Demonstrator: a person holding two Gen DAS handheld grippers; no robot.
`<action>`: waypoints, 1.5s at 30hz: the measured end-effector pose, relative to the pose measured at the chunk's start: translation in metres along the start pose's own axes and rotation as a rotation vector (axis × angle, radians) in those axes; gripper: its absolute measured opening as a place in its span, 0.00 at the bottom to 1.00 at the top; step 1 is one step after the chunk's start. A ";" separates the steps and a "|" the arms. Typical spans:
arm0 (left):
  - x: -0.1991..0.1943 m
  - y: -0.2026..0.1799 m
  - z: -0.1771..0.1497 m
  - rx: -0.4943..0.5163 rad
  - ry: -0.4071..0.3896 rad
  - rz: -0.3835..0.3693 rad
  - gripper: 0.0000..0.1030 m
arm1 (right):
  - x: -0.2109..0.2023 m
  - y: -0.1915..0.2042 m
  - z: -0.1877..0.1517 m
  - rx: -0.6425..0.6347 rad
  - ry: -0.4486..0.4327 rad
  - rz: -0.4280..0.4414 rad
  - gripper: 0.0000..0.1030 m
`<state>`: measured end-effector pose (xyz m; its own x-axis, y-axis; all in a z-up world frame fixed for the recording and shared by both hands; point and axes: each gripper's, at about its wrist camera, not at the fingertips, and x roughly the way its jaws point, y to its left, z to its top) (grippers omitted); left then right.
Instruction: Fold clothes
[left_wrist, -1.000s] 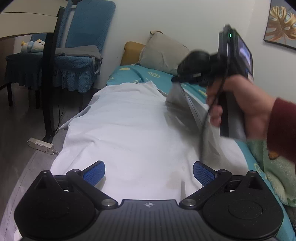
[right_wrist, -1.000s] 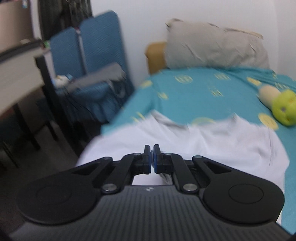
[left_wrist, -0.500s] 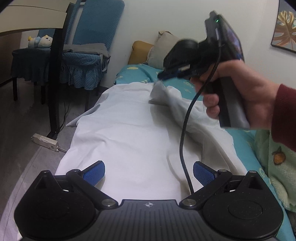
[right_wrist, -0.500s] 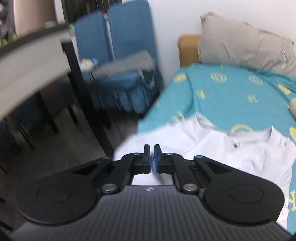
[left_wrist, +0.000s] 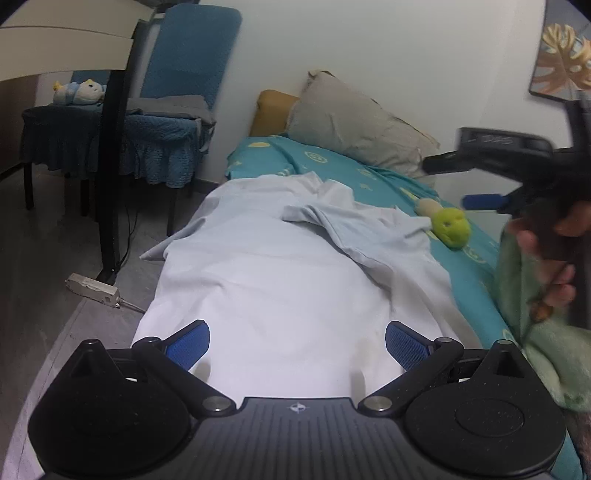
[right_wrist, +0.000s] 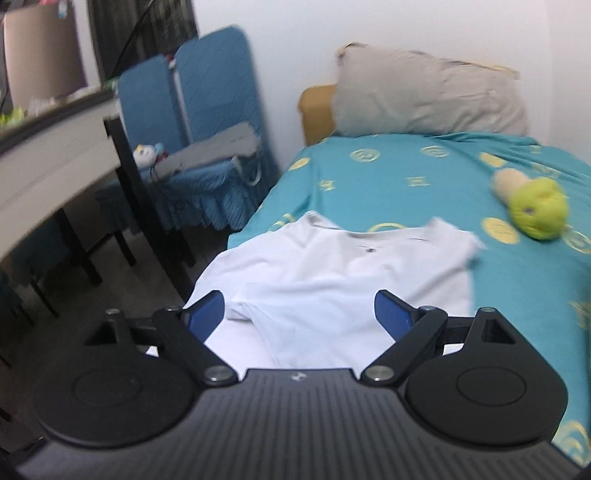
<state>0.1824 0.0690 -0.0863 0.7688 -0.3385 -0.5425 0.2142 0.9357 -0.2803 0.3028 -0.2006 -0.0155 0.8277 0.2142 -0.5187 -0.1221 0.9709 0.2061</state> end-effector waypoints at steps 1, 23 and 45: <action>-0.004 -0.003 -0.002 0.004 0.015 -0.019 0.99 | -0.020 -0.004 -0.003 0.010 -0.012 -0.002 0.87; -0.050 -0.045 -0.055 -0.069 0.565 -0.091 0.21 | -0.197 -0.050 -0.117 0.304 0.027 -0.014 0.87; -0.114 -0.113 -0.066 0.286 0.400 -0.022 0.50 | -0.202 -0.092 -0.129 0.552 0.055 -0.037 0.87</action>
<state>0.0309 -0.0042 -0.0450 0.4827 -0.3174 -0.8163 0.4276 0.8988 -0.0967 0.0765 -0.3196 -0.0370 0.7942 0.2011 -0.5734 0.2236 0.7807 0.5835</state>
